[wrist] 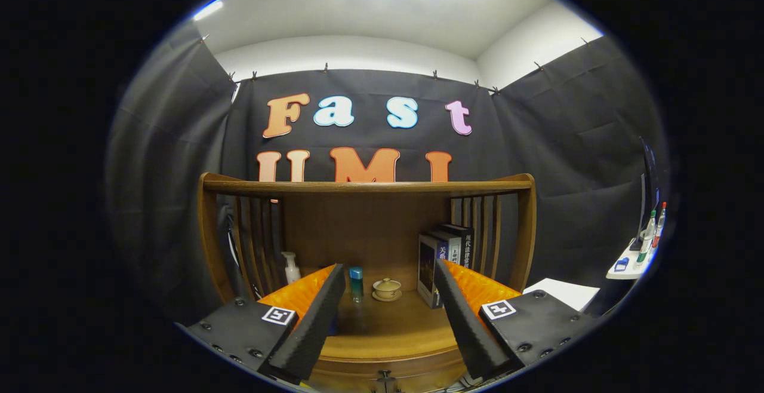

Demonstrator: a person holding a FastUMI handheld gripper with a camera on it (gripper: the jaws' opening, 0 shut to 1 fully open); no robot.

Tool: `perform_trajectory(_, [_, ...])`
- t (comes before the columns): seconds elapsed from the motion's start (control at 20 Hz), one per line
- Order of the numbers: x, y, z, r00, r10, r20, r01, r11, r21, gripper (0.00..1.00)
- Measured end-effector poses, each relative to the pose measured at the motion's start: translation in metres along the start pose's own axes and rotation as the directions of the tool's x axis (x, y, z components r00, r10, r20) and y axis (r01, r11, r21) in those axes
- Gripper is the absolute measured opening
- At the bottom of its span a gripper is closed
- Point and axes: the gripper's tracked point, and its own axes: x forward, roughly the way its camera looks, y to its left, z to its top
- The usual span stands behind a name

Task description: Pull open the drawer, take out the items inside it, and place them on the countertop above the cabinet.

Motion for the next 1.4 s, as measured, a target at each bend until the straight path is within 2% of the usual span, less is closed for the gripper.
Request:
perform_trajectory(0.25, [0.005, -0.001, -0.015, 1.0, -0.006, 0.012, 0.006, 1.0, -0.021, 0.98])
perform_trajectory(0.65, [0.009, -0.008, -0.076, 0.999, -0.013, -0.04, 0.012, 1.0, -0.022, 0.98])
perform_trajectory(1.1, [0.008, -0.026, -0.196, 0.991, -0.026, -0.129, 0.031, 0.999, 0.031, 0.98])
perform_trajectory(1.4, [0.013, -0.032, -0.257, 0.986, -0.004, -0.166, 0.019, 0.996, 0.091, 0.98])
